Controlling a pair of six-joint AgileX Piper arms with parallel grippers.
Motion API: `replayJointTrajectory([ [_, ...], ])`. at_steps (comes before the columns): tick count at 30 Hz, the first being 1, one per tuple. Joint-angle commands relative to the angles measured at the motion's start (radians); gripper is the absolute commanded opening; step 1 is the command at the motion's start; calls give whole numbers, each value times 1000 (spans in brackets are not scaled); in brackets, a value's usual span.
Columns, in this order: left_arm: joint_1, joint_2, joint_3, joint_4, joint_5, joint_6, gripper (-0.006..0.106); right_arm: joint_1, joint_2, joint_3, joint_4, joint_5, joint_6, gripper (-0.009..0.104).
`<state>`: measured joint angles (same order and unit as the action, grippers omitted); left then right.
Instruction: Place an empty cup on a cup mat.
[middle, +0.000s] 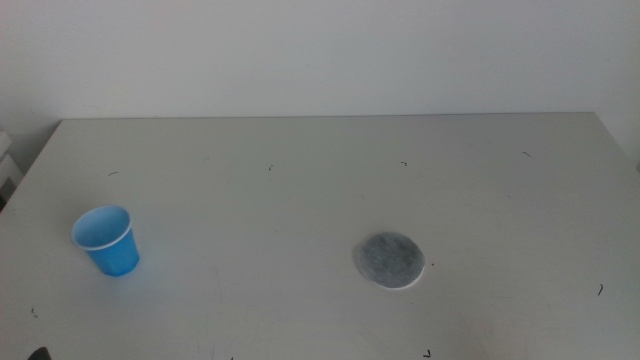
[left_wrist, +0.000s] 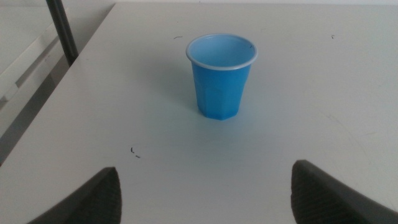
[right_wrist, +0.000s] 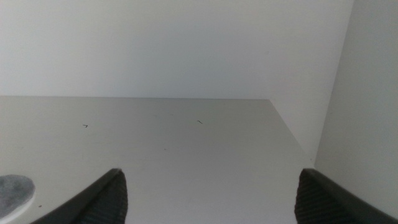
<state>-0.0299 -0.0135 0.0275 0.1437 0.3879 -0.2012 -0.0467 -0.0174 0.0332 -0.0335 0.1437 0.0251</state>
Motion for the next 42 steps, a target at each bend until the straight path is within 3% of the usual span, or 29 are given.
replayJointTrajectory([
  [1, 1, -14, -4, 13, -76, -9, 105, 1, -19, -12, -9, -78, -8, 94],
  [6, 1, -14, -4, 21, -76, -9, 105, 1, -19, -12, -9, -78, -8, 94],
  [19, 1, 318, -315, 17, -73, -92, 105, 1, -19, -12, -9, -78, -8, 94],
  [42, 1, 1095, -896, -52, 19, -108, 105, 1, -19, -12, -9, -78, -8, 94],
])
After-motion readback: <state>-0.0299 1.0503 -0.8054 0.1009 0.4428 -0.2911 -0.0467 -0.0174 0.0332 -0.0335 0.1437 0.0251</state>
